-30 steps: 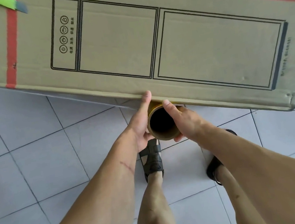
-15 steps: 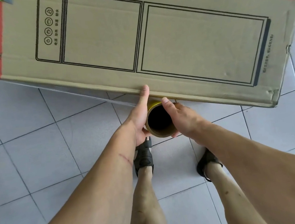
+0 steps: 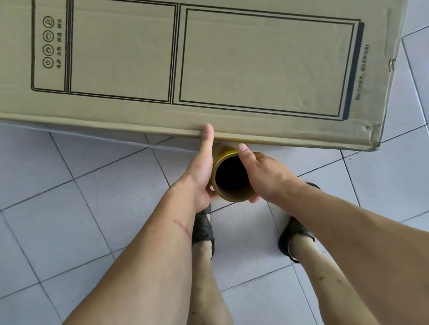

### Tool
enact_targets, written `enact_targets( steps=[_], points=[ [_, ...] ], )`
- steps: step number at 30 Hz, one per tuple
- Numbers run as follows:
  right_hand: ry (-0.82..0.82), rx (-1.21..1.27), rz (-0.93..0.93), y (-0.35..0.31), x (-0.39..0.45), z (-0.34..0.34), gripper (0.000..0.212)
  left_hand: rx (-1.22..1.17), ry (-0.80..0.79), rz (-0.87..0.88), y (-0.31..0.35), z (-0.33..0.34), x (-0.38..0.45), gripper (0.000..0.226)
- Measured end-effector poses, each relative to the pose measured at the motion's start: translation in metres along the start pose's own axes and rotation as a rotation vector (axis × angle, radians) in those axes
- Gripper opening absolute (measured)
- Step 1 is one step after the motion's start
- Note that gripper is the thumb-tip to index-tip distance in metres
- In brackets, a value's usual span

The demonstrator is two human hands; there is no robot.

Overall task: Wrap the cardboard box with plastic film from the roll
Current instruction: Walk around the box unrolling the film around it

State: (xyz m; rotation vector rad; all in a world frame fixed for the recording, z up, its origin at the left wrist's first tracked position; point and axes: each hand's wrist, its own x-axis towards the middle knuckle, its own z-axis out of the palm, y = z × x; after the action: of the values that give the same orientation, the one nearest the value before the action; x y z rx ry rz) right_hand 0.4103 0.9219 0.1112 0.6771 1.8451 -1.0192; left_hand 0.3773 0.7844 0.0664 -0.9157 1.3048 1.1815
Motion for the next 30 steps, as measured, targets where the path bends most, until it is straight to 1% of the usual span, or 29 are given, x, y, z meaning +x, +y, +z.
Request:
enact_targets(
  steps=[2,4,7,8,9,12,13,14,15,17,19,21,25,28,29,30],
  points=[
    [-0.019,-0.099,-0.029,0.003,-0.004,-0.006,0.062,0.013,0.009,0.004,-0.002,0.008,-0.001,0.111],
    [-0.024,-0.083,-0.006,0.009,-0.003,-0.01,0.062,0.04,0.086,0.06,-0.002,0.016,0.003,0.104],
    [-0.042,0.224,0.075,0.02,0.006,-0.012,0.077,0.034,0.147,0.115,-0.001,0.023,0.008,0.094],
    [-0.046,0.255,0.072,0.022,0.007,-0.015,0.076,0.036,0.141,0.117,-0.001,0.025,0.008,0.093],
    [-0.051,0.236,0.057,0.023,0.006,-0.018,0.074,0.041,0.127,0.112,0.0,0.026,0.009,0.097],
    [-0.066,-0.012,-0.005,0.03,0.004,-0.03,0.06,0.04,0.041,0.05,-0.004,0.034,0.005,0.122],
    [-0.063,-0.051,-0.008,0.032,0.002,-0.034,0.062,0.033,0.025,0.031,-0.006,0.038,0.004,0.127],
    [-0.062,-0.055,0.002,0.035,0.001,-0.038,0.068,0.031,0.023,0.025,-0.008,0.042,0.003,0.126],
    [-0.052,-0.039,0.013,0.04,0.003,-0.041,0.073,0.032,0.032,0.026,-0.009,0.048,0.003,0.122],
    [-0.065,0.0,0.017,0.045,0.004,-0.044,0.074,0.024,0.097,0.061,-0.01,0.058,0.006,0.107],
    [-0.092,0.129,0.03,0.053,0.005,-0.046,0.077,-0.011,0.151,0.09,-0.011,0.065,0.011,0.097],
    [-0.079,0.219,0.038,0.058,0.006,-0.05,0.078,-0.034,0.128,0.079,-0.011,0.069,0.012,0.107],
    [-0.024,0.052,0.067,0.068,0.001,-0.06,0.078,0.0,0.056,0.046,-0.018,0.078,0.01,0.123],
    [-0.05,0.085,0.096,0.07,-0.007,-0.063,0.077,0.011,0.054,0.08,-0.023,0.081,0.013,0.145],
    [-0.068,0.108,0.109,0.071,-0.007,-0.062,0.078,-0.001,0.082,0.103,-0.024,0.081,0.016,0.143],
    [-0.08,0.139,0.117,0.072,-0.008,-0.06,0.078,-0.012,0.11,0.125,-0.023,0.081,0.017,0.132]
  ],
)
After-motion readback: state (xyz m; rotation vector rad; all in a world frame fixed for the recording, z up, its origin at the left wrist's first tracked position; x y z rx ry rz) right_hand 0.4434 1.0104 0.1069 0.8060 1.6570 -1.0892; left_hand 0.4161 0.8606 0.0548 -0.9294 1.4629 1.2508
